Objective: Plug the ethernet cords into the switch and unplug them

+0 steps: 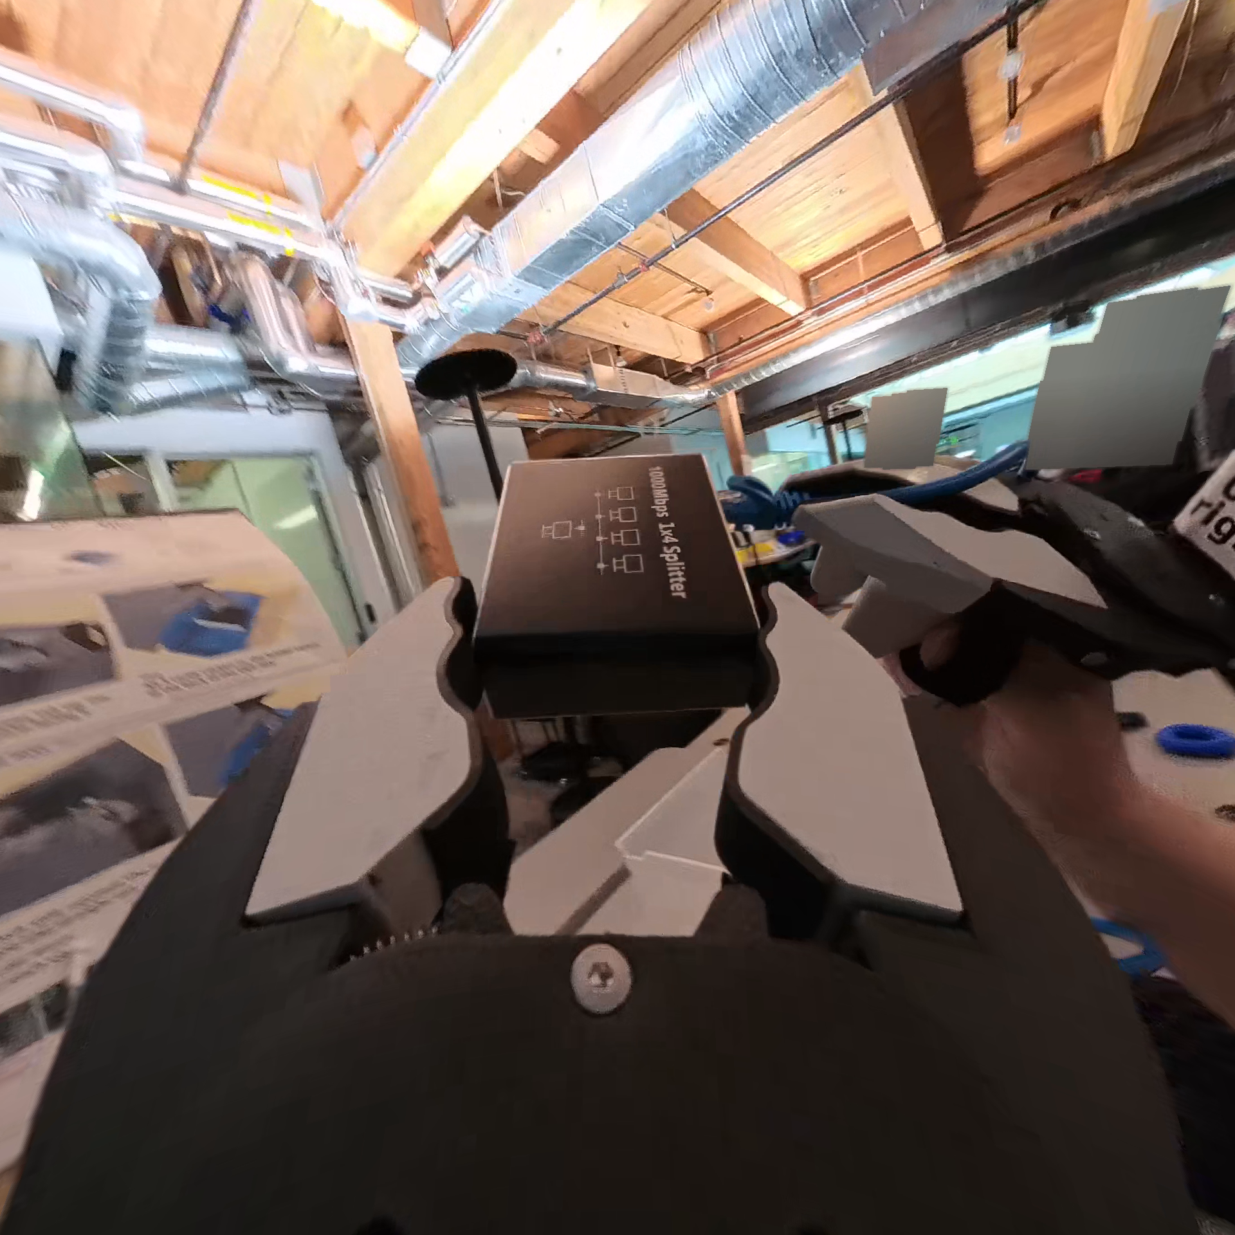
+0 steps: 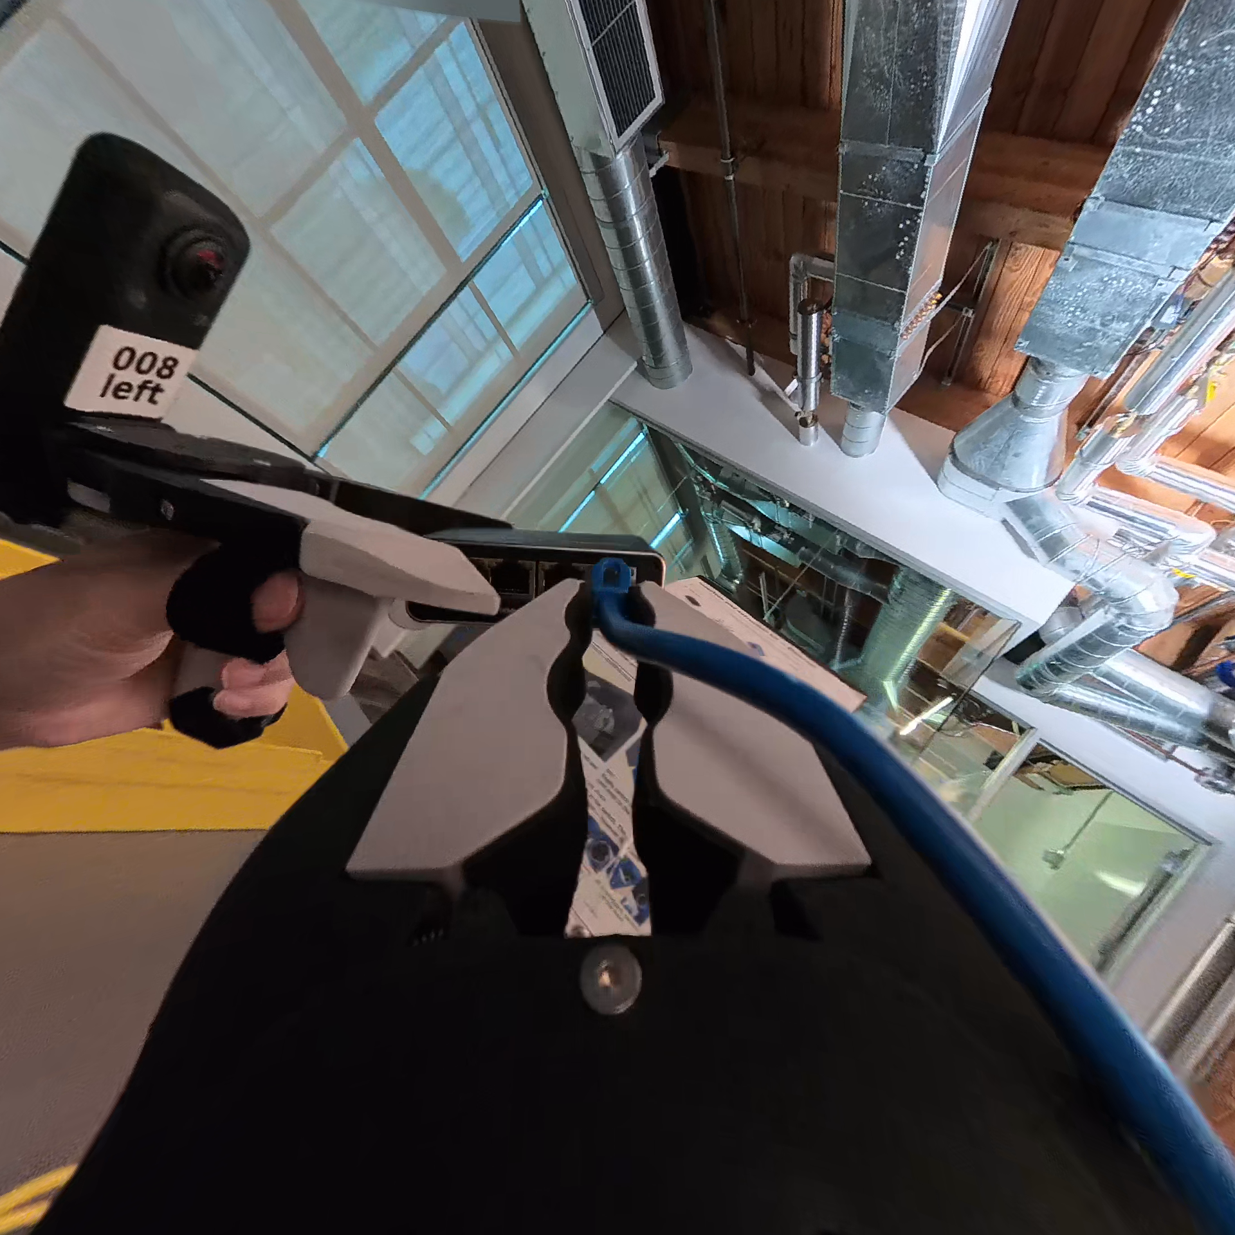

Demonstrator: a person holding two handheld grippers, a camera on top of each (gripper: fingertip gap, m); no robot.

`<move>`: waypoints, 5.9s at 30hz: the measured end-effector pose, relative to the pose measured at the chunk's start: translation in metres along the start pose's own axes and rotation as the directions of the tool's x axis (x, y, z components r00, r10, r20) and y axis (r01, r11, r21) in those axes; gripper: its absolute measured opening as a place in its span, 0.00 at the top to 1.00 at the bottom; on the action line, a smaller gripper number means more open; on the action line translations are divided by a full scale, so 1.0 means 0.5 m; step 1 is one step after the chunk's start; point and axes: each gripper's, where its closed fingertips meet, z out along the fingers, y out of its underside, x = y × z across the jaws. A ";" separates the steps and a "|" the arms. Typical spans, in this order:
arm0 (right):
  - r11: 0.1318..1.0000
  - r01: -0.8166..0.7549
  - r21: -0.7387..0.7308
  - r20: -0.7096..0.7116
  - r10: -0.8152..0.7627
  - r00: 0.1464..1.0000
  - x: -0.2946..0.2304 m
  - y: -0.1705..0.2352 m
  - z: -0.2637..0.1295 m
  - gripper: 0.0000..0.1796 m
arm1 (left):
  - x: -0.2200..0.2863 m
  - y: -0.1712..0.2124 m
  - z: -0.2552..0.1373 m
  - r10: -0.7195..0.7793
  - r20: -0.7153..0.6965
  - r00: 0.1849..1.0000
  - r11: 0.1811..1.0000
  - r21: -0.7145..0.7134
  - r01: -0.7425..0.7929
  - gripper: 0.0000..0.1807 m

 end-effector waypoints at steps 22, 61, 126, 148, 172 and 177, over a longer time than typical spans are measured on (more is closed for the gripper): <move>0.981 -0.159 0.111 0.035 0.156 0.987 -0.004 -0.014 -0.009 0.94 | 0.019 -0.023 -0.017 0.061 -0.037 0.997 0.998 -0.004 -0.061 0.58; 0.989 -0.136 -0.062 0.002 0.136 0.991 0.009 0.015 0.005 0.95 | -0.002 -0.004 -0.006 0.017 0.106 0.994 1.000 0.005 -0.018 0.57; 0.992 -0.109 0.071 0.032 0.107 0.994 -0.007 -0.027 -0.013 0.93 | 0.072 -0.048 -0.023 0.230 -0.030 0.973 0.972 0.055 -0.228 0.57; 0.985 -0.166 -0.051 0.054 0.168 0.984 -0.007 0.014 0.006 0.93 | 0.054 -0.030 -0.019 0.275 -0.003 0.962 0.961 -0.024 -0.275 0.57; 0.530 -0.534 -0.659 0.193 0.805 0.560 -0.113 0.263 -0.003 1.00 | -0.218 0.322 -0.109 -0.207 0.362 0.909 0.786 -0.492 0.375 0.57; 0.461 -0.452 -0.763 0.173 0.820 0.545 -0.136 0.315 -0.031 1.00 | -0.217 0.459 -0.145 -0.281 0.417 0.864 0.685 -0.544 0.485 0.57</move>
